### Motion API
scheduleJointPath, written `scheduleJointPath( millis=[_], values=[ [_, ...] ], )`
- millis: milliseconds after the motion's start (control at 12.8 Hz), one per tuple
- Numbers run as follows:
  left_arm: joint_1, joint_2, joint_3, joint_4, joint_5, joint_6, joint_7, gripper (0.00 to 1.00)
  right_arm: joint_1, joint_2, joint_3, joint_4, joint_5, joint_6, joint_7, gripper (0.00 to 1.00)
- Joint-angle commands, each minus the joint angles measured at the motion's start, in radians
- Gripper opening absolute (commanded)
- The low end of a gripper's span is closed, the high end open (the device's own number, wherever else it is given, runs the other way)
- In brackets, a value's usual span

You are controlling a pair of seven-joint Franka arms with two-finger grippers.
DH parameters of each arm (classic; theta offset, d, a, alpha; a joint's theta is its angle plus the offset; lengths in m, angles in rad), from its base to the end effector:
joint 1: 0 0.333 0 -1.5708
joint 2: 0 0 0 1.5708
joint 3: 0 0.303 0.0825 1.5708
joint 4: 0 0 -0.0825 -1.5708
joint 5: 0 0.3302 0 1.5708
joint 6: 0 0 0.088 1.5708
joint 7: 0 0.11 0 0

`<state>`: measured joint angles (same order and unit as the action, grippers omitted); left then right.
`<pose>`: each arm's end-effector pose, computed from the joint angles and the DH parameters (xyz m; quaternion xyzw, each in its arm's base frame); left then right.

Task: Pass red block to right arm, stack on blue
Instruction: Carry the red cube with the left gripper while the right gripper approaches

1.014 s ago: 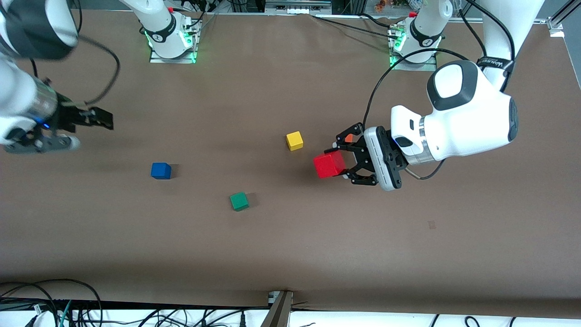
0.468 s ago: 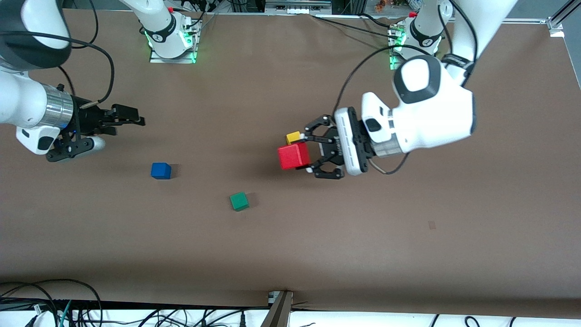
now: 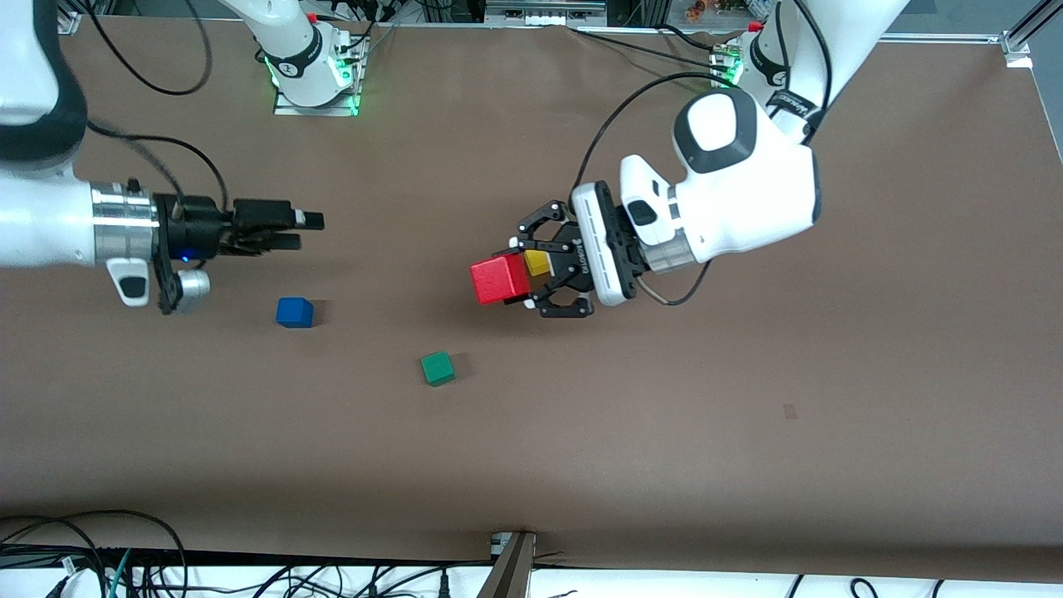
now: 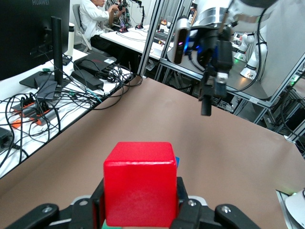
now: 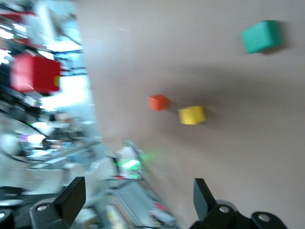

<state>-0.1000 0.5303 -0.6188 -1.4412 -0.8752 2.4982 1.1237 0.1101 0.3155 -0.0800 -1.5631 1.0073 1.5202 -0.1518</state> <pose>0.5730 -0.3687 0.4970 0.7278 -0.4430 0.3363 0.4012 0.5682 0.1199 0.4890 -0.8699 -0.0172 0.1271 0.4763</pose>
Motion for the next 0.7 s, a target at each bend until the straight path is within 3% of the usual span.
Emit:
scheduleJointPath(
  millis=[0, 234, 624],
  values=[
    [-0.058, 0.031, -0.001, 0.033, -0.031, 0.066, 0.039, 0.0, -0.023, 0.046, 0.005, 0.011, 0.211, -0.015, 0.023, 1.0],
    [-0.064, 0.034, 0.001, 0.031, -0.036, 0.074, 0.079, 0.0, -0.021, 0.111, 0.005, 0.011, 0.466, -0.012, 0.049, 1.0],
    [-0.083, 0.054, -0.001, 0.079, -0.05, 0.077, 0.077, 0.0, 0.035, 0.192, 0.017, -0.041, 0.72, -0.003, -0.018, 1.0]
  ],
)
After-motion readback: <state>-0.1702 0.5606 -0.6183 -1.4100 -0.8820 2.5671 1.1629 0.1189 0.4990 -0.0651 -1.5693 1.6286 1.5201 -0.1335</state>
